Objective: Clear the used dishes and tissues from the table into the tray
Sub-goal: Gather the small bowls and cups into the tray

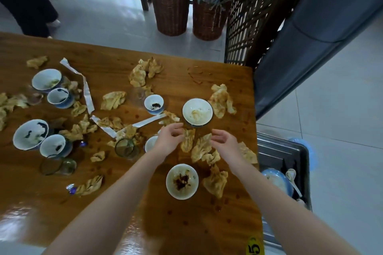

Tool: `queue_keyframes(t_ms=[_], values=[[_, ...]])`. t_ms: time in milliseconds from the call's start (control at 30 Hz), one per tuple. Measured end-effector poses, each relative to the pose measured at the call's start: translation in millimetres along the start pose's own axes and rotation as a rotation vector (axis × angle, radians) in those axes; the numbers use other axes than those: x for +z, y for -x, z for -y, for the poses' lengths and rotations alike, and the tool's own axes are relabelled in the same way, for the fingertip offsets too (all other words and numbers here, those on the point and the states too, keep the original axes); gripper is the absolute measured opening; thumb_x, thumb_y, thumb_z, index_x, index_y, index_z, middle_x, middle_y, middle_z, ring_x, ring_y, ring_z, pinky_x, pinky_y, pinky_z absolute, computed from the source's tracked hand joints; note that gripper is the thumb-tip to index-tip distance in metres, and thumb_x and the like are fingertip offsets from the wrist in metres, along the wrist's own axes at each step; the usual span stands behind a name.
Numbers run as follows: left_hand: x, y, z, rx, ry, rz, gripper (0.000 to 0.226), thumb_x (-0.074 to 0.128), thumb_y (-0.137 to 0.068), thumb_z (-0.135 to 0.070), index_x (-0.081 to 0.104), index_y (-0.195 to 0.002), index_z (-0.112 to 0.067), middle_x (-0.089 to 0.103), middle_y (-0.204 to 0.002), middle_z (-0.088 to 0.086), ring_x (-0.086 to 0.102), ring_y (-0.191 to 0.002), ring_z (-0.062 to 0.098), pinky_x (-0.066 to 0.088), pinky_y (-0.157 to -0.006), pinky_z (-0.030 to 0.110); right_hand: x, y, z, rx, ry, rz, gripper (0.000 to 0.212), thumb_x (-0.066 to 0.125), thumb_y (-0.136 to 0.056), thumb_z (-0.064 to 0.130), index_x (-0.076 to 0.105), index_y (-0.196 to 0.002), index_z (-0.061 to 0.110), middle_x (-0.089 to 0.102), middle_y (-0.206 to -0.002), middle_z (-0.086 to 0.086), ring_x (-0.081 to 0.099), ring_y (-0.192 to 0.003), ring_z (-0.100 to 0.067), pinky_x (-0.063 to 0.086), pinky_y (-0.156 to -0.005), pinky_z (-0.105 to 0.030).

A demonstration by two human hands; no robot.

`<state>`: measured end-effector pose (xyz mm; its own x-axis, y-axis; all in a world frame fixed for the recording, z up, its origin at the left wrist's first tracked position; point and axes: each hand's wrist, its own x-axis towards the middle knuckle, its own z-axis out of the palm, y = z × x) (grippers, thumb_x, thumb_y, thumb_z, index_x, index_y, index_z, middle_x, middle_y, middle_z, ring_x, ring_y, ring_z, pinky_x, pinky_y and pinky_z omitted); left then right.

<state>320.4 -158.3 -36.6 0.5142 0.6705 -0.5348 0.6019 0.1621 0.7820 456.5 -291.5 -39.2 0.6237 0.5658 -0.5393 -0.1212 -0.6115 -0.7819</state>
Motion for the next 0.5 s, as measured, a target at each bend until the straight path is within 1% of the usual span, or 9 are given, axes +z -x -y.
queue_keyframes(t_ms=[100,167,233,267,300,367,433,500], values=[[5,21,10,0.052,0.009,0.028,0.042,0.059,-0.092,-0.009,0.053,-0.132,-0.021,0.061,-0.114,-0.003,0.056,-0.108,0.012,0.045,-0.078,0.013,12,20,-19,0.009,-0.008,0.081,0.034,0.065,-0.086,0.010,0.059,-0.119,0.019,0.063,-0.098,0.010,0.060,-0.095,-0.007,0.042,-0.064,-0.010],[6,38,18,0.083,0.005,0.019,0.041,0.058,-0.091,-0.005,0.054,-0.131,-0.017,0.061,-0.110,-0.004,0.057,-0.105,0.011,0.045,-0.070,0.008,20,34,-31,0.040,-0.018,0.121,0.037,0.065,-0.086,0.008,0.059,-0.122,0.016,0.064,-0.101,0.007,0.059,-0.094,-0.006,0.045,-0.072,-0.012],[5,56,30,0.078,0.019,-0.007,0.040,0.057,-0.091,-0.002,0.056,-0.129,-0.016,0.060,-0.112,-0.002,0.056,-0.105,0.010,0.043,-0.073,0.007,27,46,-43,0.067,0.004,0.156,0.042,0.065,-0.086,0.008,0.058,-0.126,0.016,0.063,-0.108,0.002,0.058,-0.096,-0.008,0.046,-0.082,-0.020],[4,65,37,0.066,0.029,-0.028,0.040,0.058,-0.091,-0.002,0.057,-0.128,-0.016,0.060,-0.114,-0.001,0.056,-0.107,0.011,0.043,-0.079,0.010,30,51,-48,0.071,0.010,0.173,0.043,0.066,-0.085,0.008,0.057,-0.127,0.016,0.063,-0.109,0.001,0.057,-0.097,-0.008,0.047,-0.083,-0.021],[2,73,44,0.053,0.041,-0.049,0.039,0.058,-0.090,-0.001,0.058,-0.126,-0.015,0.061,-0.116,0.001,0.057,-0.108,0.012,0.044,-0.084,0.014,32,56,-52,0.068,0.015,0.189,0.043,0.066,-0.085,0.009,0.057,-0.127,0.015,0.062,-0.110,0.001,0.057,-0.095,-0.006,0.048,-0.079,-0.016],[0,88,59,0.034,0.057,-0.083,0.037,0.060,-0.089,-0.003,0.059,-0.125,-0.013,0.062,-0.117,0.003,0.058,-0.108,0.013,0.044,-0.088,0.021,36,64,-58,0.052,0.028,0.215,0.041,0.065,-0.086,0.009,0.057,-0.126,0.014,0.060,-0.109,0.003,0.054,-0.090,-0.001,0.046,-0.064,-0.006],[-1,99,73,0.012,0.040,-0.119,0.037,0.062,-0.089,-0.006,0.059,-0.126,-0.011,0.062,-0.118,0.003,0.057,-0.107,0.012,0.044,-0.088,0.021,38,68,-63,0.040,0.036,0.222,0.040,0.065,-0.087,0.008,0.057,-0.125,0.015,0.059,-0.105,0.005,0.052,-0.086,0.003,0.044,-0.057,-0.003],[0,106,84,-0.016,0.045,-0.144,0.039,0.062,-0.089,-0.006,0.057,-0.128,-0.009,0.062,-0.118,0.003,0.057,-0.106,0.011,0.043,-0.087,0.019,40,71,-66,0.041,0.012,0.226,0.040,0.063,-0.087,0.007,0.056,-0.125,0.018,0.059,-0.103,0.009,0.054,-0.086,0.002,0.045,-0.055,-0.005]])
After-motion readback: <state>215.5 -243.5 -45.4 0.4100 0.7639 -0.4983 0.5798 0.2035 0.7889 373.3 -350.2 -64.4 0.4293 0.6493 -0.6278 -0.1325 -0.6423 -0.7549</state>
